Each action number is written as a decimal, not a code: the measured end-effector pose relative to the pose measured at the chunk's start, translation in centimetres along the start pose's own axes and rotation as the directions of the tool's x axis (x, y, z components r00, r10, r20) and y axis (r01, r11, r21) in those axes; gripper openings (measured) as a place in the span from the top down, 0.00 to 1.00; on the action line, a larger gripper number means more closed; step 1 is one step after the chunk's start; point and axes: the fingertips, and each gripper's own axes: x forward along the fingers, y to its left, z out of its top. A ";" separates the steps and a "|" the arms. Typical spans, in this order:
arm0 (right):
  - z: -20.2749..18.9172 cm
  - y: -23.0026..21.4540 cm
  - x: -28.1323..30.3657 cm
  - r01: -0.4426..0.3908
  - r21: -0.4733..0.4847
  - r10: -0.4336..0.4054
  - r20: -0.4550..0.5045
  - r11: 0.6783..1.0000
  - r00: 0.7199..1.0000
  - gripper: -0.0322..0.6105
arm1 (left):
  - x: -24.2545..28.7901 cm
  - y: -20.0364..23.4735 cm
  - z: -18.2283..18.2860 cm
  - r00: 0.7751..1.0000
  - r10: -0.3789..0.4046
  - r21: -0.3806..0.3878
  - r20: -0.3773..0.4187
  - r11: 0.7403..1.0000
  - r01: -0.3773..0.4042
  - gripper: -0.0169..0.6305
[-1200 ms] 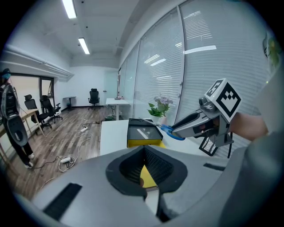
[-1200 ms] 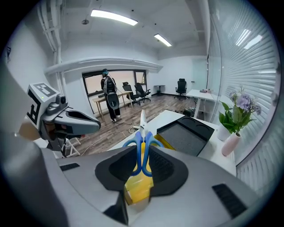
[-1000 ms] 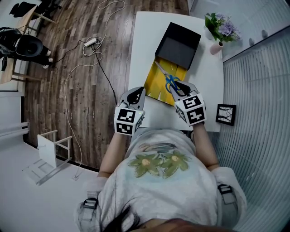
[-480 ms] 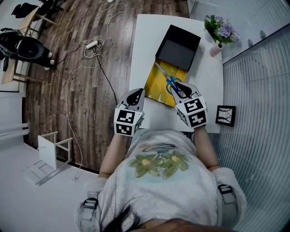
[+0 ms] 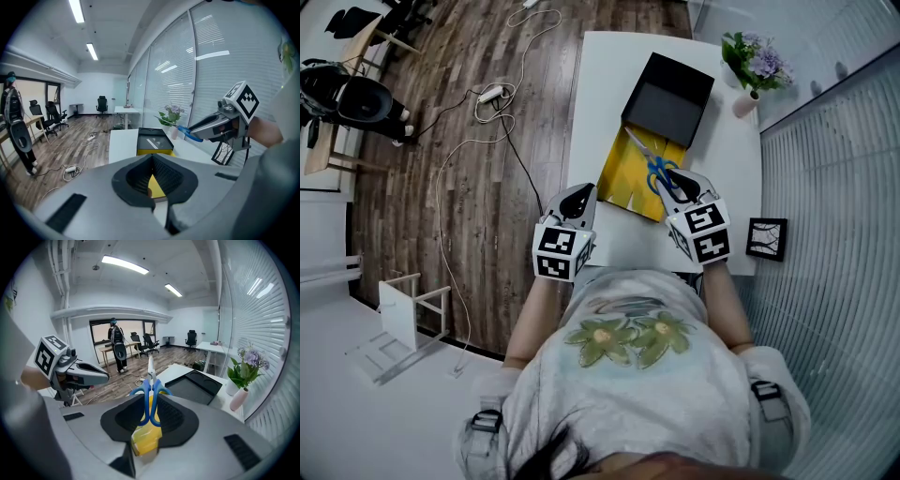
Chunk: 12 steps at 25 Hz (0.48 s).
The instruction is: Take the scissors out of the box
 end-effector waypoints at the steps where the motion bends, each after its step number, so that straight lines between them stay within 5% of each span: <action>1: 0.0 0.0 0.0 0.000 0.000 0.000 -0.002 1.000 1.000 0.82 | -0.1 0.0 0.1 1.000 0.001 -0.002 0.002 1.000 -0.001 0.96; 12: -1.0 0.3 -0.2 -0.008 0.003 0.008 -0.013 1.000 1.000 0.82 | -0.6 0.3 -0.5 1.000 0.008 -0.018 0.004 1.000 -0.008 0.96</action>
